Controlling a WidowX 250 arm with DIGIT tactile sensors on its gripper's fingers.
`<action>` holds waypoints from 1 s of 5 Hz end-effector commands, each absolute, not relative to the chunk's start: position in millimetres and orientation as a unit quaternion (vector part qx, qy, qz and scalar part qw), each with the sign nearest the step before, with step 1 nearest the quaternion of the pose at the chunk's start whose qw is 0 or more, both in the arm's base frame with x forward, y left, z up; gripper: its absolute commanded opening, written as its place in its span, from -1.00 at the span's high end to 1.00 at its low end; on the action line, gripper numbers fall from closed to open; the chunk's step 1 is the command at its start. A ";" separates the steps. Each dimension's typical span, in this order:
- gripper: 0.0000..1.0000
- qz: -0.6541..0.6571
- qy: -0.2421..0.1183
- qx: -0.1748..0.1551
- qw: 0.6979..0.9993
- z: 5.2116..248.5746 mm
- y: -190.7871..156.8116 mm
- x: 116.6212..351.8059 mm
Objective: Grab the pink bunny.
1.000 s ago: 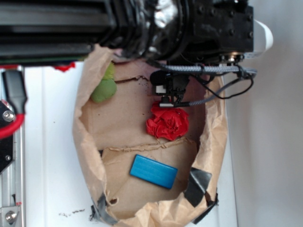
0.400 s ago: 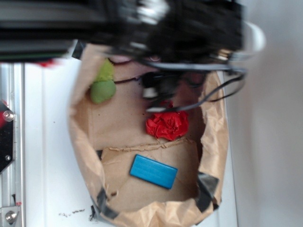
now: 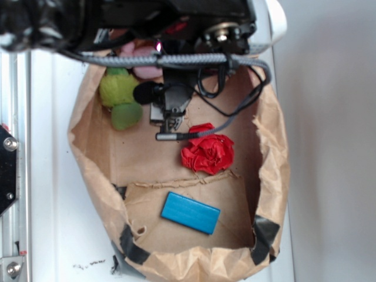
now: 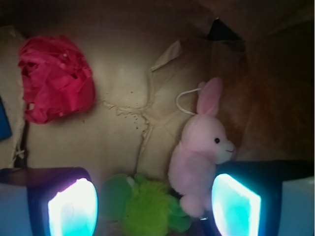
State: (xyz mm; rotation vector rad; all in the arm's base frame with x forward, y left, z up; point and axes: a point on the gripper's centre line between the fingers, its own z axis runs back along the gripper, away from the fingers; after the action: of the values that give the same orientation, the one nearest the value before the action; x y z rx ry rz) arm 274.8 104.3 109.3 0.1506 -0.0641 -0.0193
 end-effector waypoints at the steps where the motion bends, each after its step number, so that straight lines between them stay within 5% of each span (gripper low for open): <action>1: -1.00 0.000 -0.043 0.094 0.995 97.3 110.3 296.4; 3: -1.00 0.000 -0.050 0.138 0.989 70.8 123.4 308.9; 4: -1.00 -0.032 -0.053 0.194 0.979 60.2 126.0 300.8; 5: -1.00 -0.040 -0.013 0.279 0.959 39.0 141.3 297.3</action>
State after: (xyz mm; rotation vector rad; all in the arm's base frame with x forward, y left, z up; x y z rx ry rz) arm 296.6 138.5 38.5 0.5603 -0.0281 -0.0959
